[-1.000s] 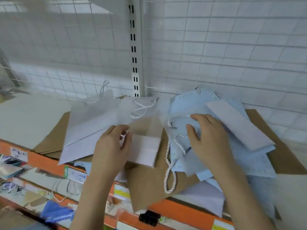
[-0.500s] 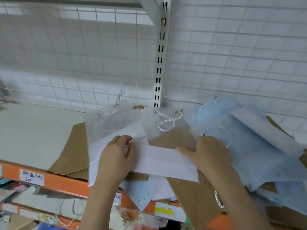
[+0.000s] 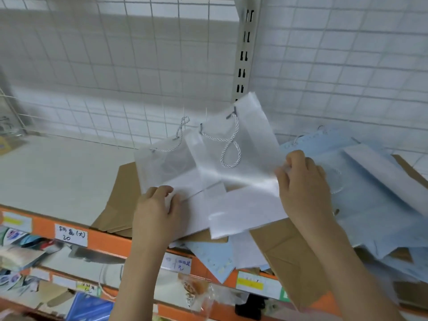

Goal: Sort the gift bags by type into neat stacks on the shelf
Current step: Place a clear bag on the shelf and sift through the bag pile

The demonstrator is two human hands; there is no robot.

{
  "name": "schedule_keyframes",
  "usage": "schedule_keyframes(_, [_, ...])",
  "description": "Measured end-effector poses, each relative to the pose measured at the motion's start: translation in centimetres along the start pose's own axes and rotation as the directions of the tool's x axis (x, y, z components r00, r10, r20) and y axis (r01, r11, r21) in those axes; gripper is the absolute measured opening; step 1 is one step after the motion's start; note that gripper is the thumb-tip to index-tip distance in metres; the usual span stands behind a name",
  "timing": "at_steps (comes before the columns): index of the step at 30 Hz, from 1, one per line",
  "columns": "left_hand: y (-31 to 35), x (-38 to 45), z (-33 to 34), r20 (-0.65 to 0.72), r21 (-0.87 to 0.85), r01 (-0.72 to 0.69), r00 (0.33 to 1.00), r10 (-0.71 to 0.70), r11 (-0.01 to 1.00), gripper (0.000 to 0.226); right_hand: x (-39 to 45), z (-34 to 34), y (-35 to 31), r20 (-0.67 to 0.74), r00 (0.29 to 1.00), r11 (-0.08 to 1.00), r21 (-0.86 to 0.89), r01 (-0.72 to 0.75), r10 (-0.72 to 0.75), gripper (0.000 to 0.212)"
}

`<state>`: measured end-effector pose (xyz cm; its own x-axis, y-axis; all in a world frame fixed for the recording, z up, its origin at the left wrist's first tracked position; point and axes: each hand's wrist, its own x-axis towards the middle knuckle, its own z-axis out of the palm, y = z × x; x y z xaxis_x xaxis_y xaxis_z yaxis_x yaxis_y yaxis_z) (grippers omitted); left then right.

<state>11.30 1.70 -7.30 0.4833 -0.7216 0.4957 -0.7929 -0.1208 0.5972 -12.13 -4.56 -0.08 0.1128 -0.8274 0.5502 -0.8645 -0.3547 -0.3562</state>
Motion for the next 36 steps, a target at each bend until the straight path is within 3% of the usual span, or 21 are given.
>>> schedule_keyframes(2, [-1.5, 1.6, -0.3, 0.010, 0.046, 0.109, 0.994, -0.109, 0.993, 0.031, -0.3, 0.4, -0.7, 0.008, 1.000, 0.999, 0.030, -0.027, 0.027, 0.022])
schedule_keyframes(6, [-4.1, 4.8, -0.4, 0.192, 0.159, 0.295, 0.927, -0.323, 0.942, 0.068, -0.8, 1.3, -2.1, 0.008, 0.993, 0.992, 0.040, -0.121, 0.121, 0.023])
schedule_keyframes(11, [-4.5, 6.7, 0.5, 0.315, 0.026, 0.339, 0.890, -0.330, 0.940, 0.097, -1.6, 2.3, -3.4, -0.010, 0.979, 0.979, -0.010, -0.205, 0.205, 0.023])
schedule_keyframes(14, [-5.3, 7.0, 0.6, 0.276, -0.152, 0.360, 0.910, -0.311, 0.920, 0.109, -2.2, 2.6, -4.0, -0.025, 0.974, 0.974, -0.011, -0.226, 0.226, 0.019])
schedule_keyframes(17, [-5.9, 6.8, -0.3, 0.151, -0.284, 0.304, 0.951, -0.271, 0.909, 0.094, -2.6, 2.8, -4.4, -0.053, 0.972, 0.973, -0.009, -0.231, 0.230, 0.021])
schedule_keyframes(20, [-6.0, 6.7, -1.3, 0.072, -0.241, 0.256, 0.967, -0.246, 0.936, 0.081, -2.7, 2.7, -4.7, -0.072, 0.970, 0.972, 0.015, -0.233, 0.233, 0.020])
schedule_keyframes(27, [-3.3, 5.4, -2.0, 0.071, -0.302, 0.209, 0.978, -0.197, 0.930, 0.070, -2.8, 1.8, -4.0, -0.082, 0.968, 0.971, 0.045, -0.234, 0.237, 0.020])
schedule_keyframes(31, [-2.3, 5.1, -2.7, 0.099, -0.589, 0.187, 0.982, -0.159, 0.787, 0.063, -3.0, 1.3, -3.9, -0.106, 0.963, 0.964, 0.127, -0.235, 0.249, 0.018])
schedule_keyframes(36, [-1.7, 5.3, -3.4, 0.023, -0.681, 0.137, 0.986, -0.166, 0.719, 0.052, -3.3, 0.3, -4.4, -0.175, 0.951, 0.953, 0.208, -0.219, 0.257, 0.021])
